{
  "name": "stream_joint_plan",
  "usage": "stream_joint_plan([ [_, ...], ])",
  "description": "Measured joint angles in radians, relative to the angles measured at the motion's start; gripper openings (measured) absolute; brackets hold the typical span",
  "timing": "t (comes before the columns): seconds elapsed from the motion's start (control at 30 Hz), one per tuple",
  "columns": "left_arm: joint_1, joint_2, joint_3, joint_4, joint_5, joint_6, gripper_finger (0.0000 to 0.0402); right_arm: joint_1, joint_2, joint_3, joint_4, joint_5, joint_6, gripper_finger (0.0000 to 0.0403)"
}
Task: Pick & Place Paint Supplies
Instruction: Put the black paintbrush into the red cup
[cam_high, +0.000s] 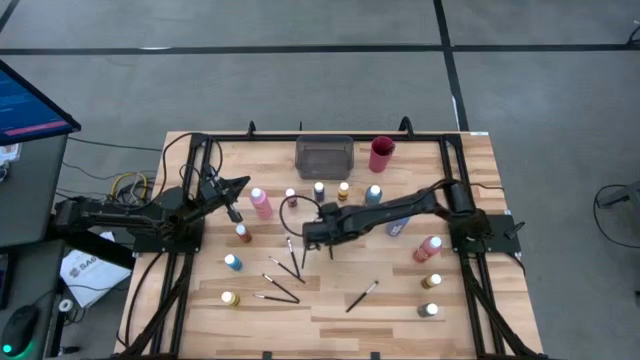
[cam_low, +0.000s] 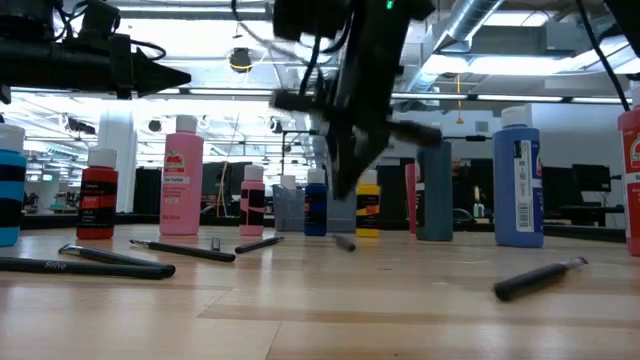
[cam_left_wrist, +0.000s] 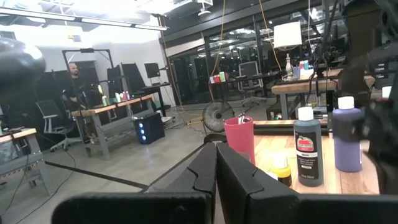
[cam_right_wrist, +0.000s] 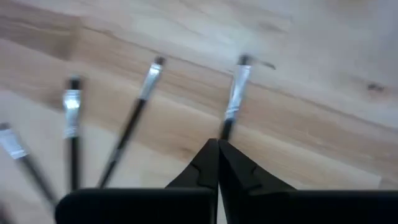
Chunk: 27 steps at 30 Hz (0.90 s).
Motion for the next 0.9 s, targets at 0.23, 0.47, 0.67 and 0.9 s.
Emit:
stream_joint_plan([
  [0.23,0.0,0.0,0.0,0.001,0.0,0.0,0.0003,-0.024,-0.084,0.003,-0.034,0.034,-0.065,0.0002],
  [0.47,0.0,0.0,0.0,0.002,0.0,0.0,0.0003,-0.068,-0.061,0.001,-0.2,-0.175,-0.013,0.0031],
  [0.67,0.0,0.0,0.0,0.004,0.0,0.0,0.0003,0.071,-0.09,0.001,-0.377,-0.286,0.206,0.0106],
  [0.9,0.0,0.0,0.0,0.005,0.0,0.0,0.0003,0.257,-0.1,-0.008,-0.438,-0.347,0.642,0.0171],
])
